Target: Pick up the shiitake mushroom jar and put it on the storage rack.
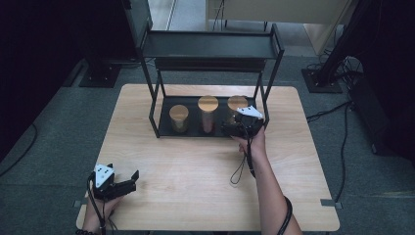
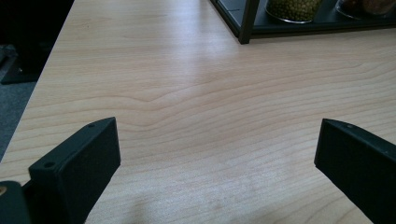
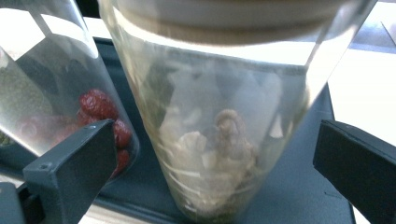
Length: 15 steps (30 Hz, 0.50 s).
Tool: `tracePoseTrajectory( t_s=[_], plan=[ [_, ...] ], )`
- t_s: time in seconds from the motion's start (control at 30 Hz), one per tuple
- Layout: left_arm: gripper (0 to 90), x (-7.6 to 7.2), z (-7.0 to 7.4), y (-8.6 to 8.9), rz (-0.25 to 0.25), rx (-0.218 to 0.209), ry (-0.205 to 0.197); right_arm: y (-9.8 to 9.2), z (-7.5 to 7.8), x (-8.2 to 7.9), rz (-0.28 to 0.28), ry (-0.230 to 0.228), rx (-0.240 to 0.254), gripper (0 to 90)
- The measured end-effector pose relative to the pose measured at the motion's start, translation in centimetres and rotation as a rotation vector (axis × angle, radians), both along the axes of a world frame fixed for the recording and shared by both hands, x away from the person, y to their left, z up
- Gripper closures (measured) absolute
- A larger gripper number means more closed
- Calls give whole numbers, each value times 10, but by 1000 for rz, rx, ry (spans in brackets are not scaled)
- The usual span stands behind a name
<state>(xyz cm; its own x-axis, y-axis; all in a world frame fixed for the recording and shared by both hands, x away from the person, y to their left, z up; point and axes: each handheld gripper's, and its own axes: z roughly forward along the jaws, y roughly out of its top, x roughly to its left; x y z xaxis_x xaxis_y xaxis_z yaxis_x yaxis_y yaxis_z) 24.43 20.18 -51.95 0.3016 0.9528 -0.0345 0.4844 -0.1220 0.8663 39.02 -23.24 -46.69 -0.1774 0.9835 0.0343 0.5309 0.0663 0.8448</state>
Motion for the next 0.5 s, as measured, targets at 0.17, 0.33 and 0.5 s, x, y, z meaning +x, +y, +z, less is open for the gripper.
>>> tracePoseTrajectory(
  t_s=[0.17, 0.33, 0.5],
  plan=[
    [5, 0, 0, 0, 1, -3, 0, -1, -8, -7, 14, 6, -13, 0],
    [5, 0, 0, 0, -2, 0, -2, -3, -16, -12, 19, 16, -11, 0],
    [5, 0, 0, 0, -3, -1, -3, -3, -24, -19, 23, 23, -29, 0]
  ],
)
